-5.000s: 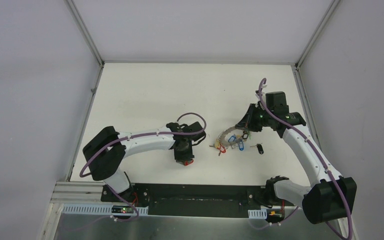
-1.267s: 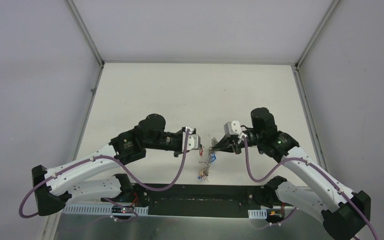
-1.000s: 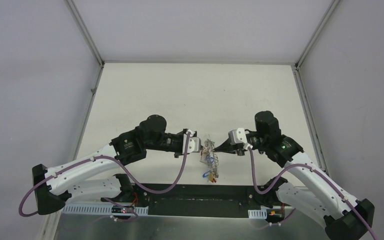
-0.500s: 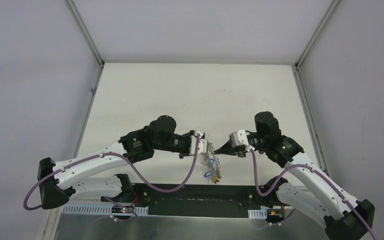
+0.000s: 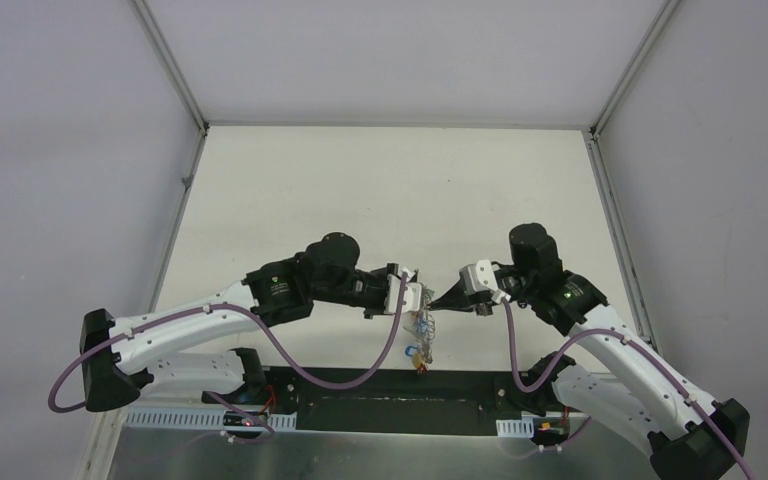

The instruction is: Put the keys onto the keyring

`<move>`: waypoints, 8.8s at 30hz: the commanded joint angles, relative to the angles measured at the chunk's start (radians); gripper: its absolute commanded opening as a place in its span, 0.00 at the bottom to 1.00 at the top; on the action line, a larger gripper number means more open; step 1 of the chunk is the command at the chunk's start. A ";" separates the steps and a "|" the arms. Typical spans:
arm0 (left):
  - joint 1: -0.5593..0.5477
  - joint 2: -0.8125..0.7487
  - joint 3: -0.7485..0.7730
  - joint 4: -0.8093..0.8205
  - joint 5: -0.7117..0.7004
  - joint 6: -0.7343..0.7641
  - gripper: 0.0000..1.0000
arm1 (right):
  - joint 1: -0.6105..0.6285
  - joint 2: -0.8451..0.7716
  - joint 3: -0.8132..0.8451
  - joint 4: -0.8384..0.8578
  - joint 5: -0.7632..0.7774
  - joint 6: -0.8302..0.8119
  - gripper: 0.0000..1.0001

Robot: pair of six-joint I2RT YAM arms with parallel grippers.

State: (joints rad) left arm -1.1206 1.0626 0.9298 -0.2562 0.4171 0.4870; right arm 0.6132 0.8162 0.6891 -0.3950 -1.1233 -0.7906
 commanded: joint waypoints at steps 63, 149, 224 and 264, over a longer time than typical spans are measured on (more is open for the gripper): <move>-0.141 -0.029 0.036 -0.047 -0.219 0.086 0.00 | 0.008 0.010 0.030 0.099 0.027 0.242 0.00; -0.259 0.013 0.015 -0.113 -0.443 0.094 0.00 | 0.007 -0.005 0.012 0.121 0.051 0.297 0.00; -0.319 0.085 0.064 -0.062 -0.370 0.195 0.00 | 0.007 -0.138 -0.117 0.166 -0.084 0.207 0.00; -0.389 0.135 0.026 -0.102 -0.569 0.178 0.00 | 0.008 -0.179 -0.126 0.238 0.086 0.356 0.00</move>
State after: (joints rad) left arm -1.4895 1.1870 0.9569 -0.3481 -0.1265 0.6727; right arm 0.6197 0.6613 0.5224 -0.2646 -1.0573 -0.4480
